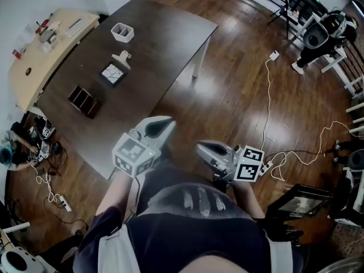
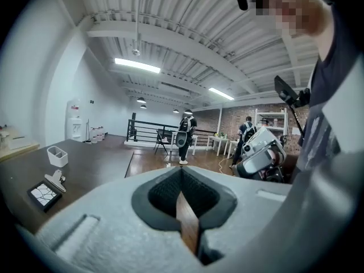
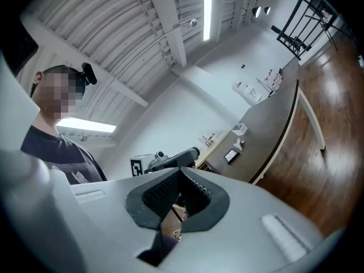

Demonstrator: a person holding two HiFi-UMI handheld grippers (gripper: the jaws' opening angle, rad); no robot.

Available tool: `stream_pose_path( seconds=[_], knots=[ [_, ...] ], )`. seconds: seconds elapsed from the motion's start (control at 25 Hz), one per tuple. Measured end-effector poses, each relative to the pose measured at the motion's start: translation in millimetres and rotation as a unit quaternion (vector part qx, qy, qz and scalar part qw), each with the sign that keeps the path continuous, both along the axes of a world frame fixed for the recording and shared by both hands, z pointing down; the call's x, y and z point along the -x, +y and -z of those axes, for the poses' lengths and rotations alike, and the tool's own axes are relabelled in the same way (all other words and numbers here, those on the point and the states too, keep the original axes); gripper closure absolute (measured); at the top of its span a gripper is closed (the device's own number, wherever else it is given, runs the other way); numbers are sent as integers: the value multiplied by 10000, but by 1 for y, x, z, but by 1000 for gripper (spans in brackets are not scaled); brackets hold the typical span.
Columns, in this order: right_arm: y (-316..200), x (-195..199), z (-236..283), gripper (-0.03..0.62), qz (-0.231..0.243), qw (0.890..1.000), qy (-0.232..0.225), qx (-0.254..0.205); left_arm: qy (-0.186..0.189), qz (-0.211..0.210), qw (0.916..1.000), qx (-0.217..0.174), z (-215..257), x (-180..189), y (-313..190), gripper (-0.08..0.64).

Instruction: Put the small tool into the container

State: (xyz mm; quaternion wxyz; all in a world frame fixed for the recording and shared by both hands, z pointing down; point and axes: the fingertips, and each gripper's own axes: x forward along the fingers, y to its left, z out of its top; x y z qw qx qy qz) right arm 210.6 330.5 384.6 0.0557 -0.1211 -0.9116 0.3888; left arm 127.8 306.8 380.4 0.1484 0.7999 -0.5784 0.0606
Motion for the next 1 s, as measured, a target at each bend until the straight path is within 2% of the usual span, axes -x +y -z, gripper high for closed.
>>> stream_pose_path(
  seconds=[0.24,0.48,0.68,0.8,0.92,1.0],
  knots=[
    [-35,74,-1,594,292,9989,364,-86,330,45,9994,-73,-11,59,-30,563],
    [-54,141,-4,594,802,9944,624,-298,211,275,9994,-57,-15,123,-46,563],
    [-82,174,-10,594,1178,9911,603,-151,222,921,9955,4,-23,165,-63,563],
    [-104,192,-13,594,1639,9852,487,-124,149,1300,9914,14,-24,181,-83,563],
    [-133,201,-12,594,2135,9763,317,-159,221,1873,9819,172,-28,193,-106,563],
    [-162,200,-6,594,2305,9728,206,-108,297,2199,9749,208,-27,192,-127,563]
  ],
)
